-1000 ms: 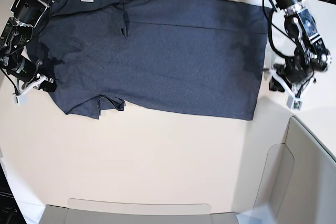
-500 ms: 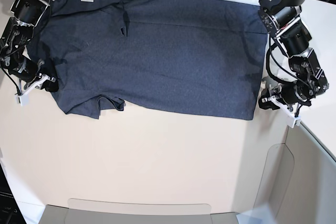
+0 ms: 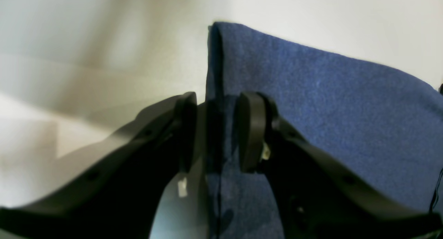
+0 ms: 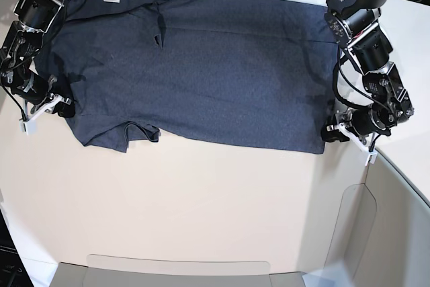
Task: Layout the t-shirt on the table in an organized manner, then fold the t-shirt properly
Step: 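Grasp the hem-side edge of the navy shirt with both grippers, then lift and fold the hem half over toward the collar with both grippers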
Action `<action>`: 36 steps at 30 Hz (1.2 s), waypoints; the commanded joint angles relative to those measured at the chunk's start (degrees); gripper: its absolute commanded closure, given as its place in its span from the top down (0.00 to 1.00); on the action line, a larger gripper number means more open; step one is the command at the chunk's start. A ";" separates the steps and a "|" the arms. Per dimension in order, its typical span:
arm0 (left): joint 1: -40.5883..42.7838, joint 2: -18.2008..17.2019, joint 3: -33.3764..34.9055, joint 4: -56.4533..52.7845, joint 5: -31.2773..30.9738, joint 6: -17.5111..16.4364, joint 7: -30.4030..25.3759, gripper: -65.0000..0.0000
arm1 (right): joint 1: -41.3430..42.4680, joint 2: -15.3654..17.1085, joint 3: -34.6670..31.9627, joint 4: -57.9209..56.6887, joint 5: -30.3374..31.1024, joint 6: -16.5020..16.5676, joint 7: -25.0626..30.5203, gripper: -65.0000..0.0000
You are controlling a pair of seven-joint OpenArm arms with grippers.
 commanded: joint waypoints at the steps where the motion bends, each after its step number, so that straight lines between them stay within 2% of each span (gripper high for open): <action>1: -0.94 -0.20 0.28 0.27 0.90 -0.05 2.40 0.32 | -0.97 -0.07 -0.45 -0.48 -5.55 0.52 -5.66 0.00; 14: -0.94 2.08 1.51 0.27 0.90 -0.05 3.19 0.31 | -0.97 -0.16 -0.45 -0.48 -5.55 0.52 -5.66 0.00; 16: -0.94 2.00 3.97 0.27 0.90 -0.05 2.92 0.22 | -0.97 -0.16 -0.45 -0.48 -5.55 0.52 -5.74 0.00; 18: -0.94 2.00 5.29 0.27 0.90 -0.05 2.84 0.01 | -0.97 -0.25 -0.45 -0.48 -5.55 0.52 -5.74 0.00; 19: -0.94 2.00 5.55 0.27 0.90 -0.13 2.75 0.00 | -0.97 -0.25 -0.45 -0.48 -5.55 0.52 -5.74 0.00; 21: -0.94 2.00 5.55 0.36 0.90 -0.22 2.22 0.02 | -0.97 -0.25 -0.45 -0.48 -5.46 0.52 -5.74 0.00; 23: -0.94 2.00 5.46 0.45 0.90 -2.02 2.04 0.00 | -0.97 -0.25 -0.45 0.40 -5.20 0.52 -5.74 0.00; 27: -1.02 1.73 5.46 1.15 0.90 -2.02 2.57 0.00 | -1.50 -0.25 -0.45 8.58 -5.46 0.52 -5.66 0.00; 36: 2.93 1.64 5.29 18.47 0.90 -2.02 8.11 0.00 | -3.08 -0.16 -0.45 18.78 -5.55 0.43 -5.74 0.00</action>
